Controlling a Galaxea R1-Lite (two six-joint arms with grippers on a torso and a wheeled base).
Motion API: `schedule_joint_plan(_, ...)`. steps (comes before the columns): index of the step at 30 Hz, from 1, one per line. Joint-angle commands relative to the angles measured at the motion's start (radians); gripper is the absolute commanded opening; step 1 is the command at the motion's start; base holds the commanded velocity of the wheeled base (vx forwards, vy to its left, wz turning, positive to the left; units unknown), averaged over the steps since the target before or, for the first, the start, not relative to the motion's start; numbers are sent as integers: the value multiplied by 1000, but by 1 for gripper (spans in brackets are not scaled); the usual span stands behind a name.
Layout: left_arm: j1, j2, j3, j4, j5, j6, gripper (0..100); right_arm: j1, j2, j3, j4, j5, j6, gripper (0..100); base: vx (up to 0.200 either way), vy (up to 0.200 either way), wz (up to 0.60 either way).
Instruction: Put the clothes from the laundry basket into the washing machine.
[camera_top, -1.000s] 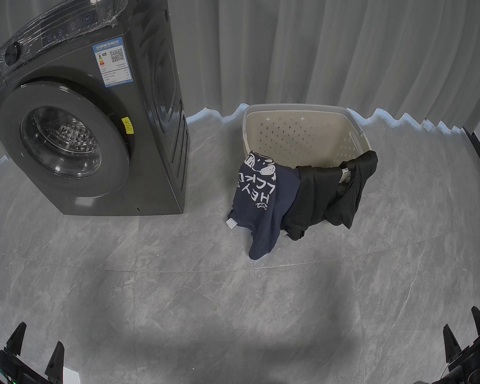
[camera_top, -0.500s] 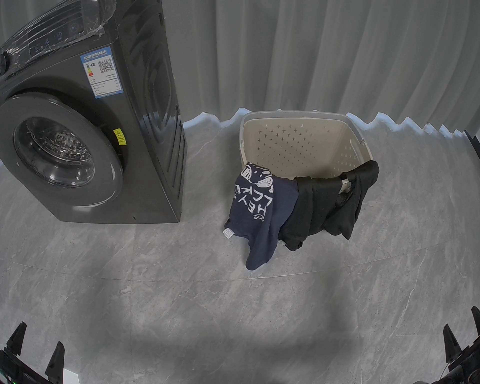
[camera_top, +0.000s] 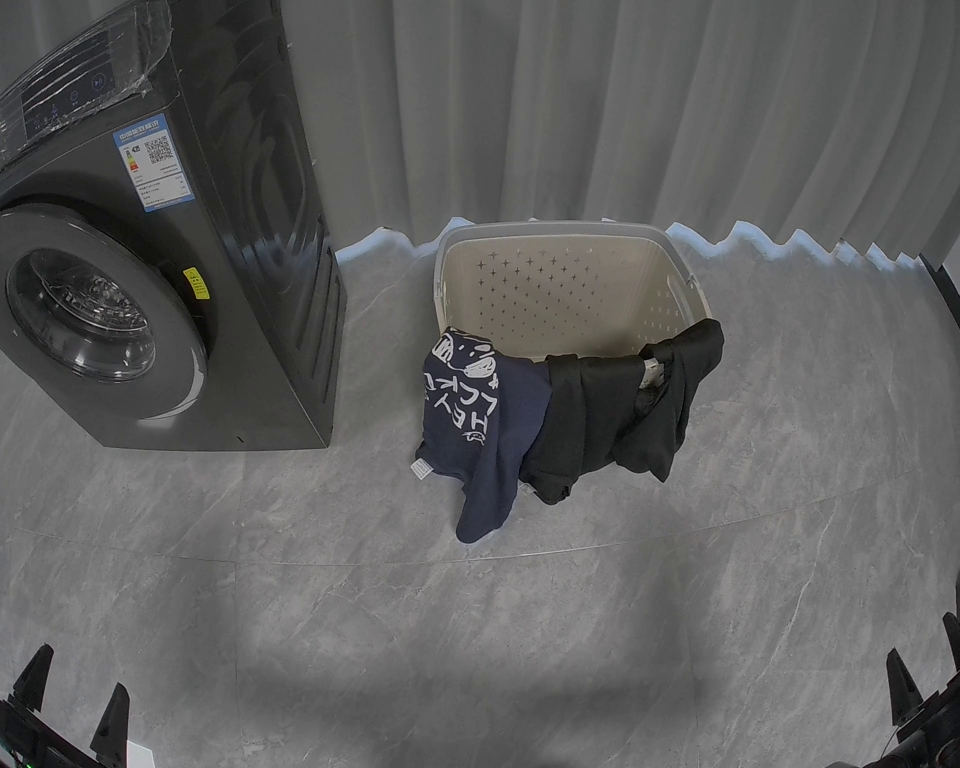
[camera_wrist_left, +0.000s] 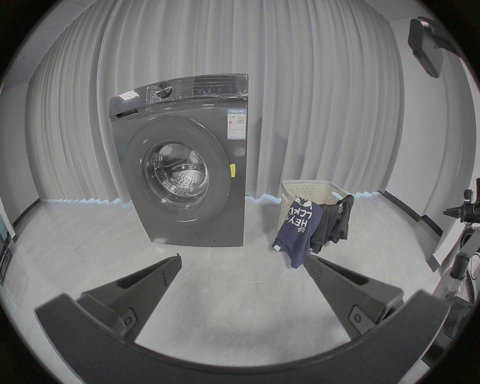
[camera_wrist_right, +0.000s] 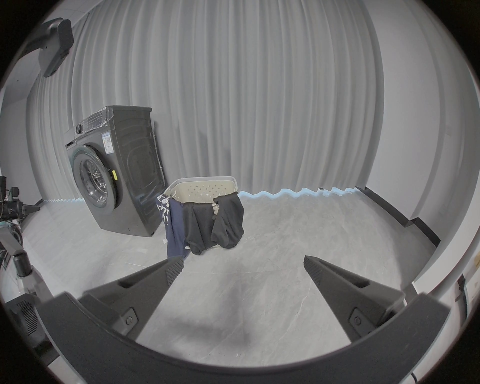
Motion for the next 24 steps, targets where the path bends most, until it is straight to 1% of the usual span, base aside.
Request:
schedule_joint_plan(1, 0, -15, 18, 0, 0, 0, 100, 0, -16, 16, 0, 0, -1, 100, 200, 0, 0)
schedule_joint_plan(7, 0, -15, 18, 0, 0, 0, 100, 0, -16, 16, 0, 0, -1, 100, 200, 0, 0)
schedule_joint_plan(13, 0, -15, 18, 0, 1, -3, 100, 0, -16, 16, 0, 0, -1, 100, 0, 0, 0)
schedule_joint_plan(19, 0, -15, 18, 0, 1, -3, 100, 0, -16, 16, 0, 0, -1, 100, 0, -200, 0)
schedule_joint_plan(24, 0, -15, 18, 0, 1, -4, 100, 0, -16, 16, 0, 0, -1, 100, 0, 0, 0)
